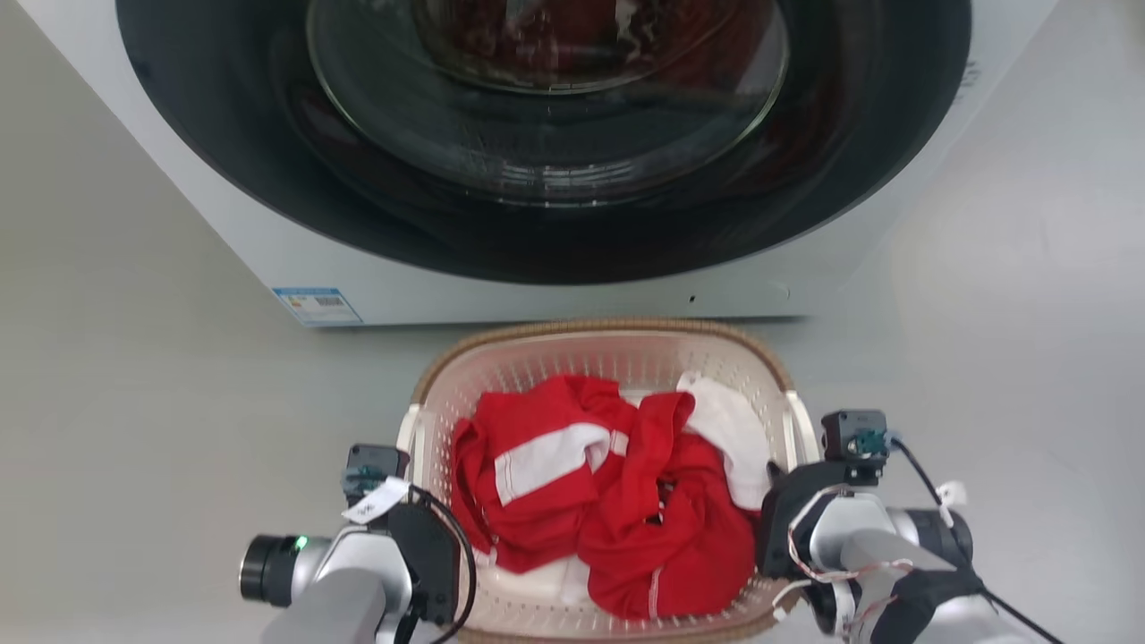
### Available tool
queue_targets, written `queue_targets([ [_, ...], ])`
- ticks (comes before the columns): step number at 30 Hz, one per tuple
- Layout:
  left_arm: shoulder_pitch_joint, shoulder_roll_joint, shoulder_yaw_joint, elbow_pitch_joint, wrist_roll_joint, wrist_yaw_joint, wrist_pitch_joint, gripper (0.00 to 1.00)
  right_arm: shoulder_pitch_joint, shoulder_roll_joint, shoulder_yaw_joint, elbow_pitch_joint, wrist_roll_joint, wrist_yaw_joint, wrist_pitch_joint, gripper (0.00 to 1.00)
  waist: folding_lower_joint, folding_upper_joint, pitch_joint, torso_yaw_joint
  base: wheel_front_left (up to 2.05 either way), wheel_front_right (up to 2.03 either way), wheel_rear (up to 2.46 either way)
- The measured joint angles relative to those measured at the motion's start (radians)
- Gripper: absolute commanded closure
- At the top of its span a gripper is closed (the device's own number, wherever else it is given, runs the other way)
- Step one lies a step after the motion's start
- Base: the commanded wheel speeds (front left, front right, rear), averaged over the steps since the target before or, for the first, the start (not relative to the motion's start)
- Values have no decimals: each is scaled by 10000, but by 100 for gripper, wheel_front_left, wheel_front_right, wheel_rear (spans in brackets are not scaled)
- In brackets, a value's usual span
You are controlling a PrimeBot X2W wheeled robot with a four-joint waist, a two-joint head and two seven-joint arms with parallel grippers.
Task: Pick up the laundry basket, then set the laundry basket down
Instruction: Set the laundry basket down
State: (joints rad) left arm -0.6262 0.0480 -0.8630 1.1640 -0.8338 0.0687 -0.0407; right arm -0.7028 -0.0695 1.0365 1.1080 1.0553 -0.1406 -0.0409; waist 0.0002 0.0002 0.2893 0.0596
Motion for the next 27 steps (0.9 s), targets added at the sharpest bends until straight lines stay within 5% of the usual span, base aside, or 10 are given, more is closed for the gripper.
queue_targets([
  [27,-2536,-42,-119,-63,449,8,-583,100,-2590,-25,-142,940,-543,12,-853,100,-1,1,3943,655,0,0,0],
])
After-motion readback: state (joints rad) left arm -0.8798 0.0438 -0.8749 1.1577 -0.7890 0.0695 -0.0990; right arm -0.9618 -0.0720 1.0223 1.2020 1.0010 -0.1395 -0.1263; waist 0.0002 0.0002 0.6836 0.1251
